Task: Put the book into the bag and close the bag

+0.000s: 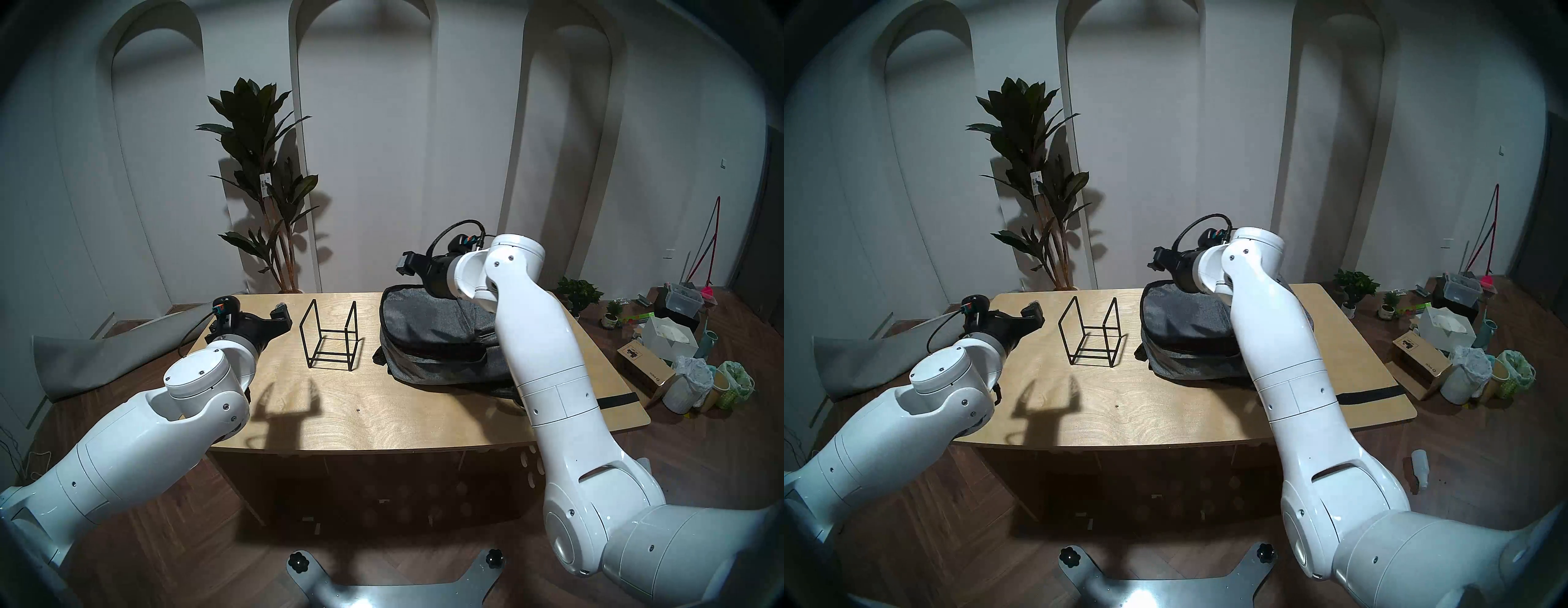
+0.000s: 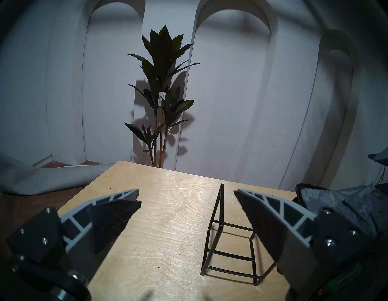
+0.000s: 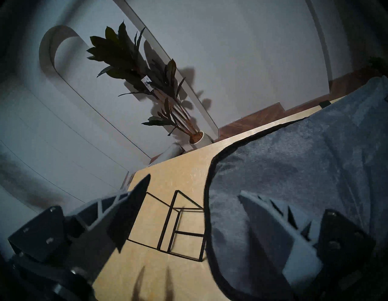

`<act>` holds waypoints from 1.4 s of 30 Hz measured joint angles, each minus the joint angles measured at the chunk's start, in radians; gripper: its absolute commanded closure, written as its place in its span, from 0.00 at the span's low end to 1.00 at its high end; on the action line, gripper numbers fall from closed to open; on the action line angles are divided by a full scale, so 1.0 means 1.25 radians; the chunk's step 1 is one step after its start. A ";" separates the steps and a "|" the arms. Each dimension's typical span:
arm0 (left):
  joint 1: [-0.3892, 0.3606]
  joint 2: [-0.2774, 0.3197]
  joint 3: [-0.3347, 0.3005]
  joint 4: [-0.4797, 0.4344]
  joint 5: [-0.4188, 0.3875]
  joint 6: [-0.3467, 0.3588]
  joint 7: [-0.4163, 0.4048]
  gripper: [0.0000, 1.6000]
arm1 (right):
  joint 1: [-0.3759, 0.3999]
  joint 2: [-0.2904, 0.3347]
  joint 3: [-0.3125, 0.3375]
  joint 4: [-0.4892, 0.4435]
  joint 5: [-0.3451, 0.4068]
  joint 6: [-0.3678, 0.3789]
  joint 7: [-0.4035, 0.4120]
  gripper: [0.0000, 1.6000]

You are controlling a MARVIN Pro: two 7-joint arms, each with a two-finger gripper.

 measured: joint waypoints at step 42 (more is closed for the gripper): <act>-0.052 0.040 -0.032 0.112 0.168 -0.136 -0.177 0.00 | -0.162 0.145 -0.123 -0.129 -0.352 -0.368 0.066 0.00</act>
